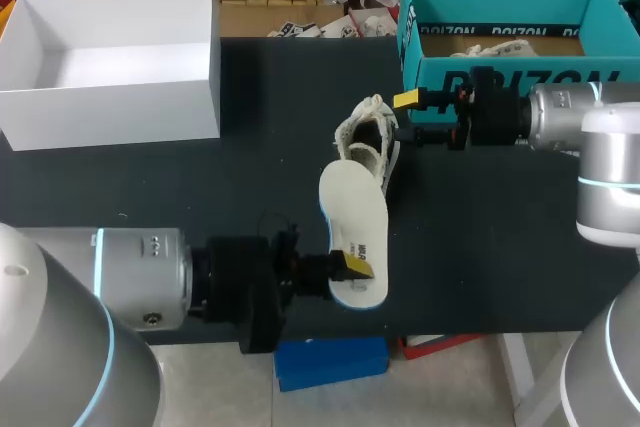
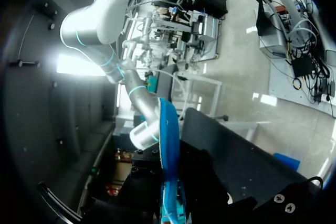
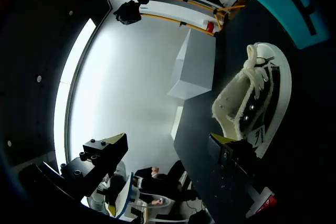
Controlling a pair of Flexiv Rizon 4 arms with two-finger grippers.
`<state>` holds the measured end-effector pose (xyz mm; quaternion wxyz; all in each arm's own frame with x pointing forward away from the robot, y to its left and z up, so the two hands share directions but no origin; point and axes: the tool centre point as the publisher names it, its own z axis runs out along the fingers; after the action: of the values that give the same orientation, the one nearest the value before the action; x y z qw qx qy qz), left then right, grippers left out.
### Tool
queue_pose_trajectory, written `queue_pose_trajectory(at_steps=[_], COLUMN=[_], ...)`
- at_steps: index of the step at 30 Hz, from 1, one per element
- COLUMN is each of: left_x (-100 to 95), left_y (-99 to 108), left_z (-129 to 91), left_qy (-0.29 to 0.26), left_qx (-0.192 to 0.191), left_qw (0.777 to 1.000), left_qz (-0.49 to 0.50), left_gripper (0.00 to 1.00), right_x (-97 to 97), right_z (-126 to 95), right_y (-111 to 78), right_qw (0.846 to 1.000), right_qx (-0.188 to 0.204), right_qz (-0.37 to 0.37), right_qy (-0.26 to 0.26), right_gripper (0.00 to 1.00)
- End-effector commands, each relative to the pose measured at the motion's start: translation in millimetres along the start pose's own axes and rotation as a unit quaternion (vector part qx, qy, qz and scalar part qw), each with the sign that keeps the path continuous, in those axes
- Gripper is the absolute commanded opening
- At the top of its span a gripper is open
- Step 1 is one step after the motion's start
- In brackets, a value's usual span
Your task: Take the shoe out of the shoebox, open the shoe tongue, remove and reinsert the insole, then place the shoe into the shoebox
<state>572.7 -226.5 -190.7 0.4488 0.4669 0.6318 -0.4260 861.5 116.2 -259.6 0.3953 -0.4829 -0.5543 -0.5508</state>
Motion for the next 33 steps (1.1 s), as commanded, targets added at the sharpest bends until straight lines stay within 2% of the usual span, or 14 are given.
queue_pose_trajectory(at_steps=[1,2,3,5,9,16,24,33], left_x=[3.8,7.7,14.0,26.1,47.2,65.9,85.3,92.9], left_y=[-5,-8,-9,-9,-5,7,34,77], left_z=[-13,-10,-7,-4,-2,-5,-2,11], left_qy=[-0.051,-0.06,-0.049,-0.064,-0.059,-0.107,-0.124,-0.133], left_qx=[-0.001,0.013,0.009,0.015,0.001,0.026,0.019,-0.008], left_qw=[0.999,0.998,0.998,0.997,0.995,0.987,0.981,0.98], left_qz=[0.002,0.0,0.029,0.03,0.082,0.119,0.146,0.146], left_gripper=[0.0,0.0,0.0,0.0,0.0,0.0,0.0,0.0], right_x=[-0.3,-0.3,-0.3,-0.3,-0.3,-0.3,-0.3,-0.3], right_z=[1,1,1,1,1,1,1,1], right_y=[-0.7,-0.7,-0.7,-0.7,-0.7,-0.7,-0.7,-0.7], right_qw=[1.0,1.0,1.0,1.0,1.0,1.0,1.0,1.0], right_qx=[-0.001,-0.001,-0.001,-0.001,-0.001,-0.001,-0.001,-0.001], right_qz=[0.0,0.0,0.0,0.0,0.0,0.0,0.0,0.0], right_qy=[0.0,0.0,0.0,0.0,0.0,0.0,0.0,0.0], right_gripper=[1.0,1.0,1.0,1.0,1.0,1.0,1.0,1.0])
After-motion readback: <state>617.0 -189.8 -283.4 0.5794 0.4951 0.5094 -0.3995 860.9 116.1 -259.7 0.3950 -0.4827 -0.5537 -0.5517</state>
